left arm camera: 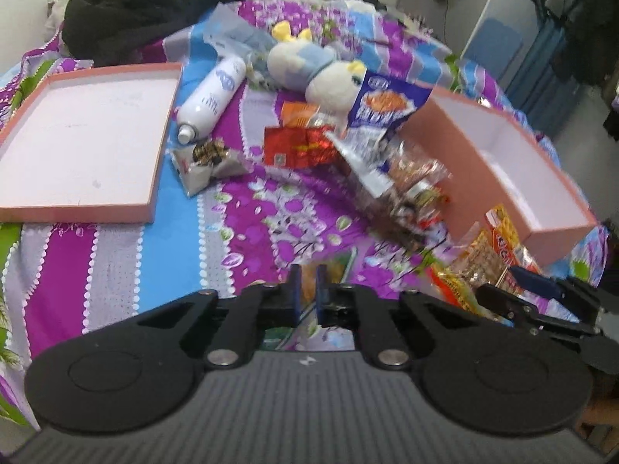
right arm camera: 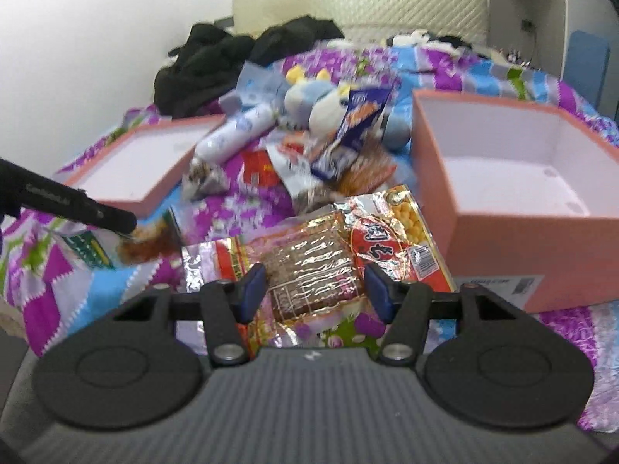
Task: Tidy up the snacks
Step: 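Carry both held snack bags toward the deep pink box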
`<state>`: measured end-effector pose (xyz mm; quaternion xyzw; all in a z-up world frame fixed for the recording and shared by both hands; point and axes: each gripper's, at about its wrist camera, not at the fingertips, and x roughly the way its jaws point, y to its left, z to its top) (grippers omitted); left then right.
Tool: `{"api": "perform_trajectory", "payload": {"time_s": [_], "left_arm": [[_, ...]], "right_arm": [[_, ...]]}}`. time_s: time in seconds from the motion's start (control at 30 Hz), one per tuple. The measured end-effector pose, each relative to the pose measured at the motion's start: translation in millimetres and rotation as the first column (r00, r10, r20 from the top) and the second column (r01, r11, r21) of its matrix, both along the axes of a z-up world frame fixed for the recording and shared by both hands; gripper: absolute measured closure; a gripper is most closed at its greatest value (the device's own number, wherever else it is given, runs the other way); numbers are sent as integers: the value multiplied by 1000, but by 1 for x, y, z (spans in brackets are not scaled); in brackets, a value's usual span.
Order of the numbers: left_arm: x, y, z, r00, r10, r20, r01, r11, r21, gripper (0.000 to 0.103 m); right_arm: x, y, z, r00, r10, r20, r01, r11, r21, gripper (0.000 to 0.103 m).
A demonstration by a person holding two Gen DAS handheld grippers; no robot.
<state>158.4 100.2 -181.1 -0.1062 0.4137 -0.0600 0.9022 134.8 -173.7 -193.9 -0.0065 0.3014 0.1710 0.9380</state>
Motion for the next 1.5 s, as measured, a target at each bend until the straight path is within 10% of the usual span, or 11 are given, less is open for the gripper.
{"api": "perform_trajectory", "payload": {"time_s": [0.23,0.3,0.63,0.7,0.77,0.83,0.87,1.1,1.33,1.5], "left_arm": [[4,-15,4,1000,-16,26,16,1000,-11,102],[8,-19,-6,1000,-30,6,30,1000,10,102],[3,-14,-56,985,-147,-85,149,989,23,96],[-1,-14,-58,975,-204,-91,208,978,33,81],[-4,-15,-58,964,-250,-89,256,965,65,36],[-7,-20,-58,949,-306,-81,315,939,141,19],[-9,-22,-59,934,-348,-83,358,917,176,18],[-7,-33,-88,853,-498,-155,517,766,382,16],[7,-27,-110,860,-491,-137,508,803,313,18],[7,-26,-110,864,-486,-132,502,813,295,23]], "right_arm": [[3,-11,-6,999,-33,-2,33,999,-6,53],[11,-17,-22,997,-52,-64,51,999,-12,101],[23,-38,-76,970,-37,-240,61,994,93,95],[20,-40,-70,974,-39,-224,69,989,130,94],[19,-44,-68,966,-41,-257,94,976,198,85],[18,-51,-74,946,-36,-322,140,941,307,47],[17,-55,-77,937,-25,-348,157,921,356,35],[26,-59,-106,871,39,-489,272,791,548,36],[42,-68,-121,871,76,-485,332,637,695,37],[51,-61,-119,882,87,-464,299,657,692,43]]}}
